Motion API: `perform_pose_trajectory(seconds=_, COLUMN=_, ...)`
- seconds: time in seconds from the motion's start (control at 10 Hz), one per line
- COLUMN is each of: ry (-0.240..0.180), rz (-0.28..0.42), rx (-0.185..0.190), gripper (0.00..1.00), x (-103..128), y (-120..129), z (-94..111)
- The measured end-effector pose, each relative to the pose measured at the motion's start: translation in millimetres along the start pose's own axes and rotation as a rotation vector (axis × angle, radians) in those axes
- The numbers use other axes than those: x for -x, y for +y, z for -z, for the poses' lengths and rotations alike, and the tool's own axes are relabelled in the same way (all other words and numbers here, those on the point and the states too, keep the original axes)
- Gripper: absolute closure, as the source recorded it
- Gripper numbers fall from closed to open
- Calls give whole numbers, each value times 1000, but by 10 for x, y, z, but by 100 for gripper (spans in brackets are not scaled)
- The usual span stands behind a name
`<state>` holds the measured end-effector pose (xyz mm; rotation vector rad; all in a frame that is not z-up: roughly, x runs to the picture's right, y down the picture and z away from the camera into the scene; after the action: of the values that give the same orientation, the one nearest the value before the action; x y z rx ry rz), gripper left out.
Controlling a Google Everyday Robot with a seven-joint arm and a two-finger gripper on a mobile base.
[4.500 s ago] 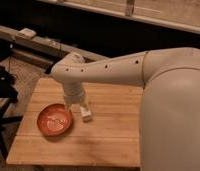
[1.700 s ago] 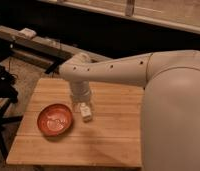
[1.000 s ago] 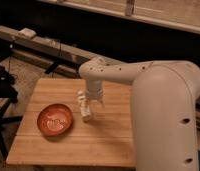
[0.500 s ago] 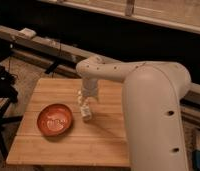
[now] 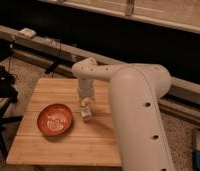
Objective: Place the bottle in the ceramic bowl
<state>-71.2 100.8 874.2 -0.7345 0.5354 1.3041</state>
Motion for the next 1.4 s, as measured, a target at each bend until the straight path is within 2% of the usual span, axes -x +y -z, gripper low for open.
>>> perform_pose_trajectory(seconds=0.5, ry=54, rz=22, rx=4, gripper=37, x=102, y=85, z=-212)
perform_pose_trajectory(seconds=0.6, ry=66, rz=21, rx=5, gripper=44, x=107, y=79, z=-259)
perform_pose_trajectory(seconds=0.7, ry=77, rz=24, rx=10, gripper=56, x=108, y=95, z=-285)
perform_pose_trajectory(seconds=1.1, ry=75, rz=41, rx=29, gripper=95, x=15, y=120, z=-171)
perform_pose_trajectory(seconds=1.2, ry=57, rz=54, rx=38, gripper=99, x=11, y=177, z=-98)
perform_pose_trajectory(seconds=1.4, ry=15, rz=98, rx=40, gripper=100, x=-42, y=320, z=169)
